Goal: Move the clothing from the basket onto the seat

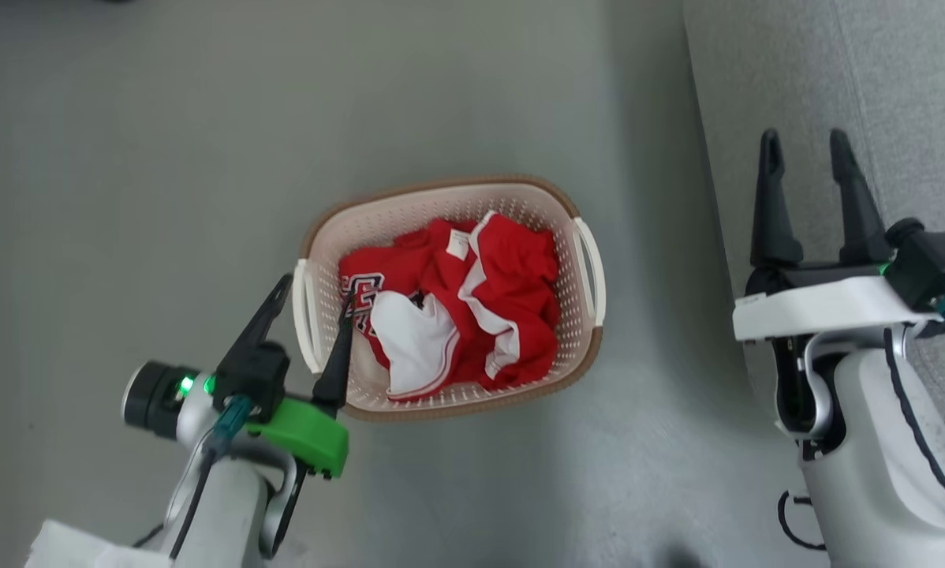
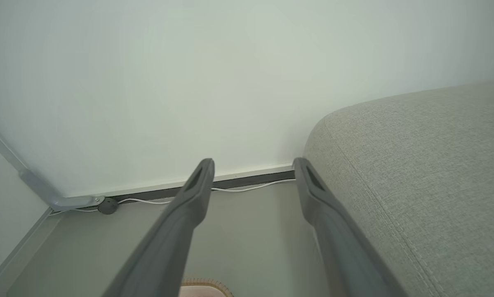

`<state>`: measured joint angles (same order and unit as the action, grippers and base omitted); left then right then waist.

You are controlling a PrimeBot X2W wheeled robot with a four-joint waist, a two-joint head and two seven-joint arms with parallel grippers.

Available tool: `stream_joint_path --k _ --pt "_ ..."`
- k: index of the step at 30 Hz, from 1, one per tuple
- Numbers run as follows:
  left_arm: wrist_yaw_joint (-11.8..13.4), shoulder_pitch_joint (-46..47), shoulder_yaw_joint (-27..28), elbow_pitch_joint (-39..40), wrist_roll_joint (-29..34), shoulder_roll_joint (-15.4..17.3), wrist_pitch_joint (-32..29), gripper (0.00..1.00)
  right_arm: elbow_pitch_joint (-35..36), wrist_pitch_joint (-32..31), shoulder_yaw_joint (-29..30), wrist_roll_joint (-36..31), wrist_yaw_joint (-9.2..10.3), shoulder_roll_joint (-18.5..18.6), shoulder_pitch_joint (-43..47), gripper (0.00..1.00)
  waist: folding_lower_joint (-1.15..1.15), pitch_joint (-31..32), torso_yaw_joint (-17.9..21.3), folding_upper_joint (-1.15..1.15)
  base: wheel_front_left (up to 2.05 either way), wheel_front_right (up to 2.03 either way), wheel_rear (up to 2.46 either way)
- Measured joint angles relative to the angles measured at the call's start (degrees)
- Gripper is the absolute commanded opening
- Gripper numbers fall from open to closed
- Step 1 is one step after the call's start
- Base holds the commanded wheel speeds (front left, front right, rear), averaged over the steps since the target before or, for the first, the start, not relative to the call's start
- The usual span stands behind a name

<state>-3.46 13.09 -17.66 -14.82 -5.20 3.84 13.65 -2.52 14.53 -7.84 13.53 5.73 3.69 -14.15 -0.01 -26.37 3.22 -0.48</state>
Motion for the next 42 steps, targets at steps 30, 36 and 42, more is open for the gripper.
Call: stream_joint_path --k 30,36,42 --pt "-3.1 25.4 -11.8 -12.6 2.4 -1.3 -2.5 1.00 4.0 0.1 1.1 -0.5 -0.67 -0.2 -20.1 1.00 0.00 -24.6 6.3 0.00 0.00 0.00 0.00" --pt "-3.1 26.5 -13.8 -14.9 1.3 -1.3 -2.1 1.00 3.3 0.1 1.5 -0.5 -0.67 -0.2 -21.2 1.00 0.00 -27.1 7.2 0.00 0.00 0.00 0.00" --pt "-3.2 29.1 -14.6 -16.8 -0.2 -1.3 -1.7 1.00 3.0 0.1 1.3 -0.5 -0.70 -0.4 -22.2 1.00 0.01 -28.4 8.3 0.00 0.00 0.00 0.00"
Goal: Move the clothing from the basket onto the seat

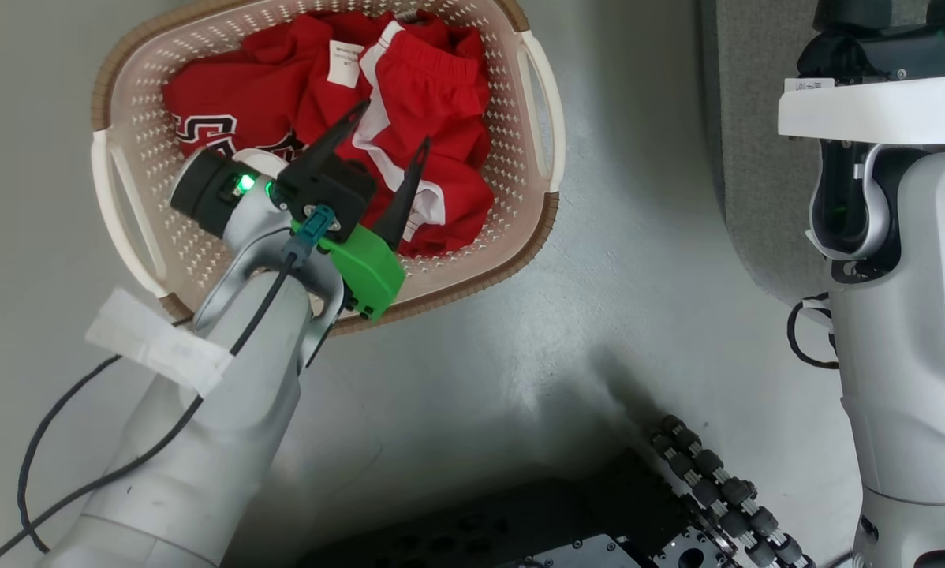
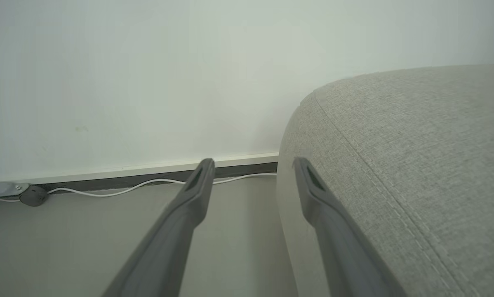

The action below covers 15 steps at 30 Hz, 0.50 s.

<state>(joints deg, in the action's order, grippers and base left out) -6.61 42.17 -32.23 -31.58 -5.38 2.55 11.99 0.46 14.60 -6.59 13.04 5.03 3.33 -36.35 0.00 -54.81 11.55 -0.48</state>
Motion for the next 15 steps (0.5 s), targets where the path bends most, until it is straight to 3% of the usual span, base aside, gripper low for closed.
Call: stream_joint_path --k 15 --pt "0.0 5.5 -0.7 -5.1 -1.5 0.0 0.3 1.00 -0.3 0.0 -1.5 1.3 -0.41 -0.1 -1.5 1.00 0.00 -2.8 3.2 0.00 0.00 0.00 0.00"
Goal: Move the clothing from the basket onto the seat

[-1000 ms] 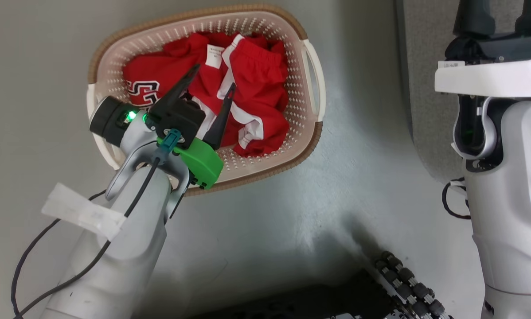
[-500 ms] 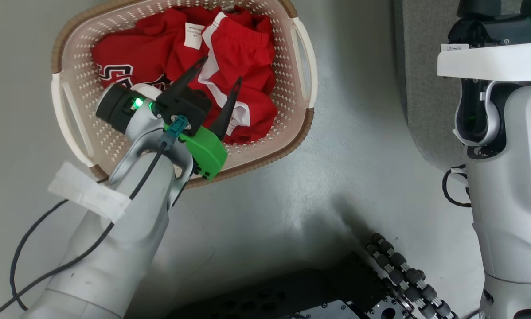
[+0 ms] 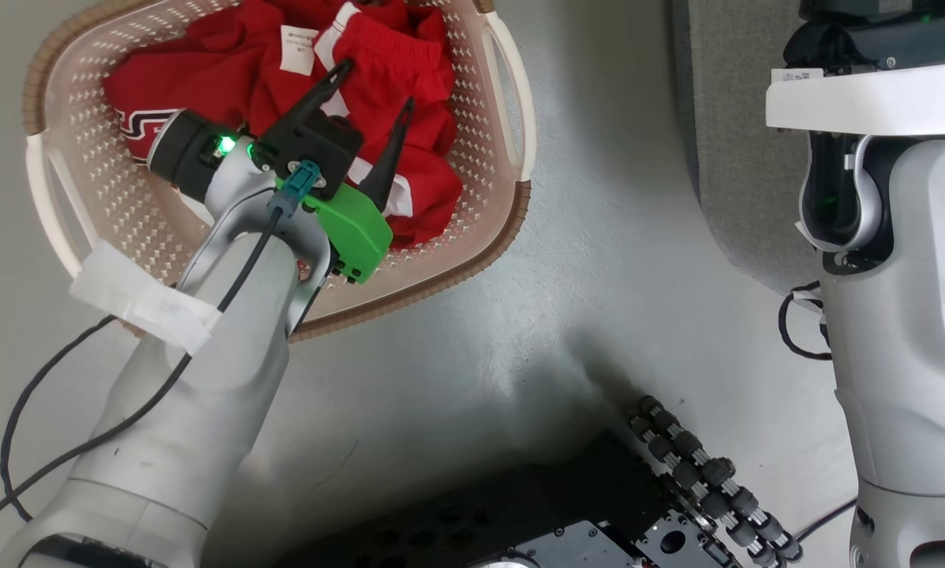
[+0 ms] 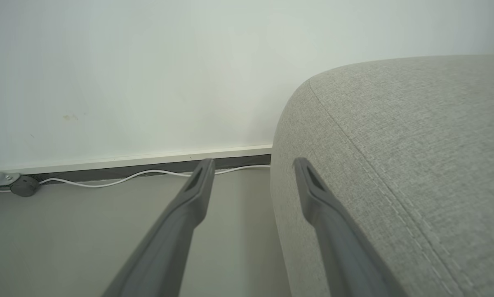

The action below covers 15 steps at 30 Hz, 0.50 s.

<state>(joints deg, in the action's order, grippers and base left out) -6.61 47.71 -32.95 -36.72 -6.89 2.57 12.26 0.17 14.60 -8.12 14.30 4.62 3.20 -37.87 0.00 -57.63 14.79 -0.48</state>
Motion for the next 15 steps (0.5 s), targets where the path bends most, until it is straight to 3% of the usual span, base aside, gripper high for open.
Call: stream_joint_path --k 7,8,9,10,11,12,15 --pt "0.0 2.5 -0.7 -2.7 -0.2 0.0 0.4 1.00 0.0 0.0 -0.7 0.4 0.07 0.0 -0.5 1.00 0.00 -1.0 1.4 0.00 0.00 0.00 0.00" --pt "0.0 2.8 -1.0 -3.2 -0.2 0.0 0.4 0.94 -0.1 0.0 -0.7 0.5 0.08 0.0 -0.5 1.00 0.00 -1.1 1.5 0.00 0.00 0.00 0.00" --pt "0.0 3.1 -1.4 -3.6 -0.3 0.0 0.4 0.65 -0.2 0.0 -0.7 0.5 0.09 0.0 -0.5 1.00 0.00 -1.2 1.6 0.00 0.00 0.00 0.00" --pt "0.0 3.3 -1.7 -3.9 -0.4 0.0 0.4 0.44 -0.3 0.0 -0.8 0.5 0.10 0.0 -0.5 1.00 0.00 -1.2 1.7 0.00 0.00 0.00 0.00" --pt "0.0 3.5 -2.1 -4.2 -0.5 0.0 0.4 0.30 -0.3 0.0 -0.9 0.6 0.10 0.0 -0.5 1.00 0.00 -1.3 1.8 0.00 0.00 0.00 0.00" --pt "0.0 3.6 -2.4 -4.4 -0.6 0.0 0.4 0.00 -0.4 0.0 -1.0 0.9 0.10 0.0 -0.5 1.00 0.00 -1.3 1.8 0.00 0.00 0.00 0.00" --pt "0.0 4.1 -3.2 -4.5 -2.2 0.0 0.5 0.00 -0.6 0.0 -1.1 1.0 0.53 -0.1 -0.5 1.00 0.00 -1.3 1.8 0.00 0.00 0.00 0.00"
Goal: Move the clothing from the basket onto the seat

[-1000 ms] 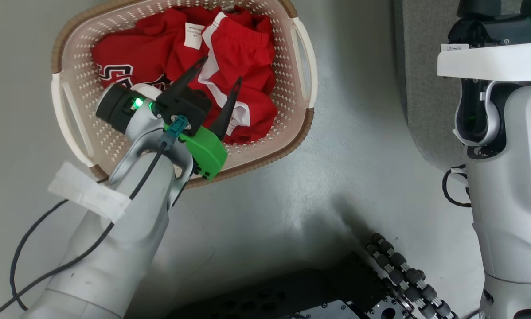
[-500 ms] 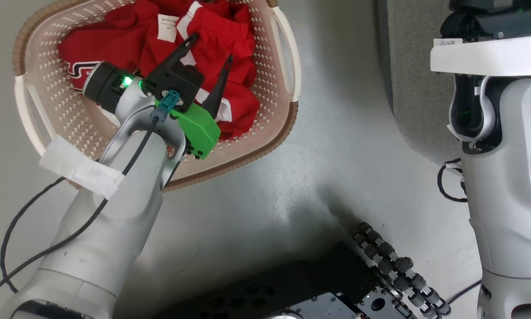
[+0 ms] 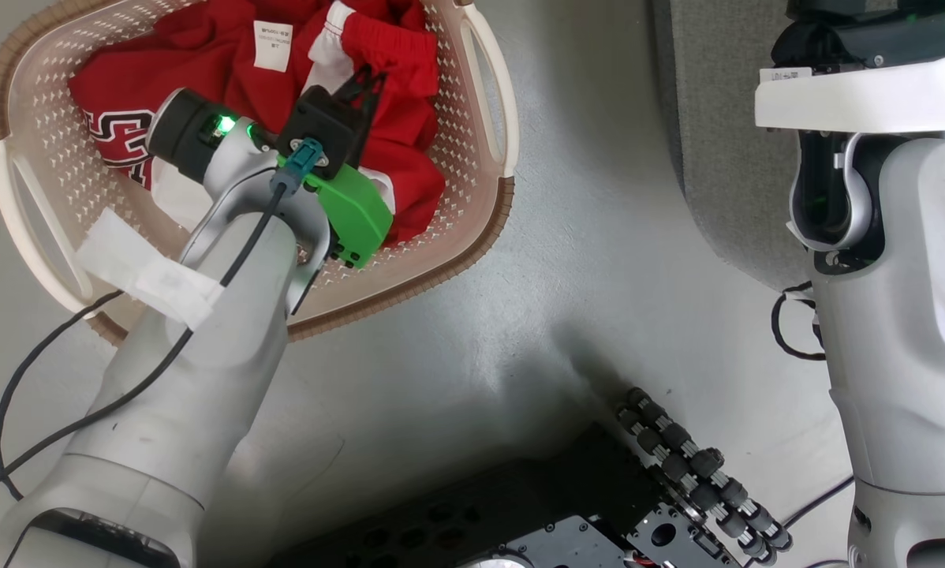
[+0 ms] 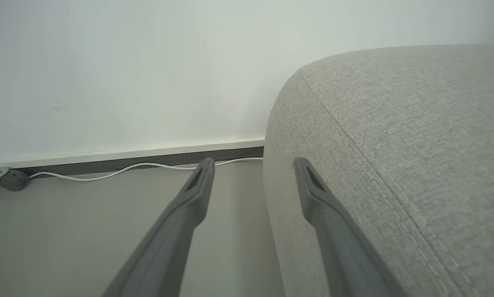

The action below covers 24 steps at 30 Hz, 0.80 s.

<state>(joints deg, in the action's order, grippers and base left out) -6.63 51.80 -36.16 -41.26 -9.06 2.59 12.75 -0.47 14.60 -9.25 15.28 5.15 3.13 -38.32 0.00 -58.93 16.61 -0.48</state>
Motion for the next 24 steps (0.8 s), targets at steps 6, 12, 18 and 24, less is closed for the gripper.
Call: stream_joint_path --k 6,12,18,24 --pt "-0.4 0.0 -2.3 0.7 -1.6 0.0 1.0 0.00 -0.8 0.0 0.7 0.0 0.09 0.0 0.0 1.00 0.00 0.6 -0.8 0.00 0.00 0.00 0.00" --pt "-0.4 -0.2 -3.0 2.1 -3.9 0.0 1.5 0.00 -2.5 0.0 1.2 -0.2 0.08 0.0 0.1 1.00 0.00 2.4 -1.9 0.00 0.00 0.00 0.00" --pt "-0.4 -0.4 -3.6 2.9 -3.9 0.0 1.7 0.00 -4.1 0.0 1.9 -1.0 0.04 0.0 0.8 1.00 0.00 4.7 -2.8 0.00 0.00 0.00 0.00" --pt "-0.4 -2.1 -3.1 6.1 -5.6 0.0 1.7 0.00 -6.5 0.0 2.9 -2.1 -0.33 0.0 3.4 1.00 0.00 8.5 -4.0 0.00 0.00 0.00 0.00"
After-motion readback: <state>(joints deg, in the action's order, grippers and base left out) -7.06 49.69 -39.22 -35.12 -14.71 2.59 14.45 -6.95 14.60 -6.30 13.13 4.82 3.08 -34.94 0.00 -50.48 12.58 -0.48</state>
